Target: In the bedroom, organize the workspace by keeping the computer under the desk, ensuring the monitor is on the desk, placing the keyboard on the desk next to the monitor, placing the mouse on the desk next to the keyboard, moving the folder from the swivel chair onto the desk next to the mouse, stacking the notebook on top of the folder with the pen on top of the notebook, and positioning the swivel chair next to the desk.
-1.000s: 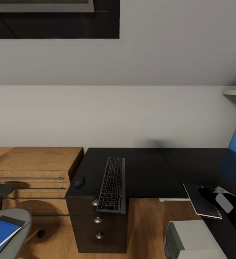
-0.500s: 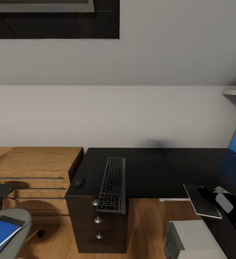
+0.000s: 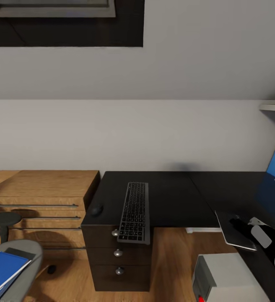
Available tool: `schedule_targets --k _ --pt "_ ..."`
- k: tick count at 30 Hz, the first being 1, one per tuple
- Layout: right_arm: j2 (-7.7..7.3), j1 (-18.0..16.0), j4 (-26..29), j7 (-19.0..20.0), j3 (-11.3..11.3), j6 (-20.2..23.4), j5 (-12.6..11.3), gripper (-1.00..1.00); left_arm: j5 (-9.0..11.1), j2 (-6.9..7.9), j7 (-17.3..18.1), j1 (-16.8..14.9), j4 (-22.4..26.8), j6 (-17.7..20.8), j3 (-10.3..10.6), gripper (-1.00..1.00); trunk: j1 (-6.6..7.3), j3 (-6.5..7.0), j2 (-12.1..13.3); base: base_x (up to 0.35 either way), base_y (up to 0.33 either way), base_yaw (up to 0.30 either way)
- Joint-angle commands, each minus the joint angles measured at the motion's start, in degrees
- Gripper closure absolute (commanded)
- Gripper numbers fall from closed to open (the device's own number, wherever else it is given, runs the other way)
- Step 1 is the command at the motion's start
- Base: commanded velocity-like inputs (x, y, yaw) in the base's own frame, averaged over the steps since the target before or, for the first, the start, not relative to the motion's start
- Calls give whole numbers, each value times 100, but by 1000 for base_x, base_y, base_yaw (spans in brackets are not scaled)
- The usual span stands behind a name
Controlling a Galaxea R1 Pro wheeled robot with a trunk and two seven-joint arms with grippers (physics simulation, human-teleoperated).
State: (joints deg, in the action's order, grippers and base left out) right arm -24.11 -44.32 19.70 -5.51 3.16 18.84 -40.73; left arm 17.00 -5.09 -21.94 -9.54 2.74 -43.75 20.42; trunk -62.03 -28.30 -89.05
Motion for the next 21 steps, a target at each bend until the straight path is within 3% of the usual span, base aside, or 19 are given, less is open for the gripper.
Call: schedule_targets --k 1,21 --pt "2 3 -291 -55 19 50 -85 -100 32 -1 -30 -4 -2 -11 50 -100 1 -7 -3 -112 111 0" --pt "3 3 -291 -47 18 50 -84 -100 32 -1 -29 -4 -2 -2 58 -100 1 -7 -3 -44 67 0"
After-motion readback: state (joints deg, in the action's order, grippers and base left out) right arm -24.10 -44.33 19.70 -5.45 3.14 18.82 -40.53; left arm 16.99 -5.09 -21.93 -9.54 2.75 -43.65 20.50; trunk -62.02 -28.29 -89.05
